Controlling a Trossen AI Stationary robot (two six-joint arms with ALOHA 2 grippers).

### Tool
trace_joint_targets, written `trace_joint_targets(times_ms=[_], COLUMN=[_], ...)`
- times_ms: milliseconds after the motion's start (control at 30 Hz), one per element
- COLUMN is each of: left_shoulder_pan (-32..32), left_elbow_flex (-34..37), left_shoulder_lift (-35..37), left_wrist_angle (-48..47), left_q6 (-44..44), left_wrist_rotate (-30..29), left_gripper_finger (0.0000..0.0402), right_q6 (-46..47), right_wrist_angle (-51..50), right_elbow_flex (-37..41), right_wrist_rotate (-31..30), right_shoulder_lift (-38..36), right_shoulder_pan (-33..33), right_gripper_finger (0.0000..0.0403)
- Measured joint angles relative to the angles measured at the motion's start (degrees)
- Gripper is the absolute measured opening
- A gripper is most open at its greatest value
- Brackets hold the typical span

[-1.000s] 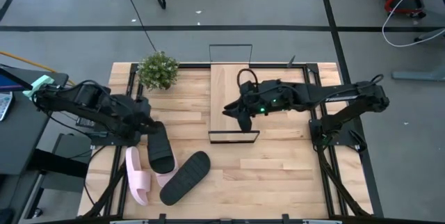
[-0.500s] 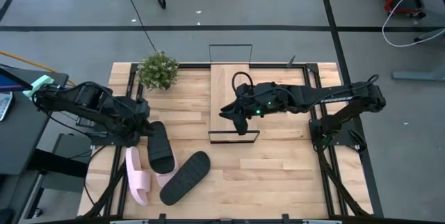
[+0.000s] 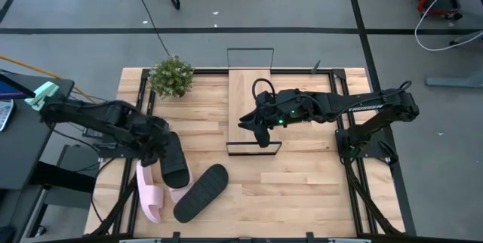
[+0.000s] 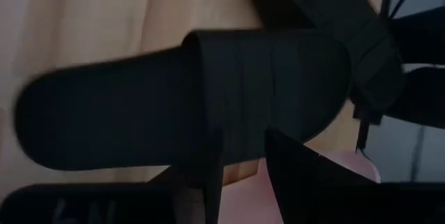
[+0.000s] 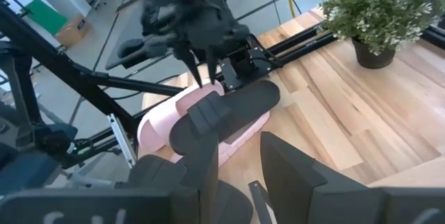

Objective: Pick and place slides into the shelf
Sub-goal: Put the left black slipper on the shelf

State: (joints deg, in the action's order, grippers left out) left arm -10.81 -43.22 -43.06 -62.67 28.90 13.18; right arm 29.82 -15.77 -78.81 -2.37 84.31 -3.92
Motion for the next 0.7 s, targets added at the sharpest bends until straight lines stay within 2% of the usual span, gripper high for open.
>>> trace_joint_targets(times_ms=[233, 400, 633, 700], left_shoulder_pan=[8.69, 14.35, 18.08, 18.41], left_elbow_flex=[7.91, 9.89, 9.92, 9.92], left_shoulder_lift=[0.05, -0.05, -0.06, -0.06], left_wrist_angle=[7.79, 11.71, 11.90, 11.88], left_q6=[-5.62, -7.20, -8.52, -8.59], left_wrist_rotate=[12.09, 22.22, 29.27, 29.55], left_gripper_finger=[0.0110, 0.0110, 0.0111, 0.0111], right_q6=[0.26, 0.63, 1.68, 1.68], right_wrist_angle=[0.00, 0.00, -0.02, -0.02], right_elbow_flex=[0.00, 0.00, 0.00, 0.00], right_wrist_rotate=[0.80, 0.79, 0.80, 0.78], right_shoulder_lift=[0.00, 0.00, 0.00, 0.00], right_shoulder_pan=[-0.36, -0.83, -1.56, -1.93], right_gripper_finger=[0.0114, 0.0114, 0.0114, 0.0114])
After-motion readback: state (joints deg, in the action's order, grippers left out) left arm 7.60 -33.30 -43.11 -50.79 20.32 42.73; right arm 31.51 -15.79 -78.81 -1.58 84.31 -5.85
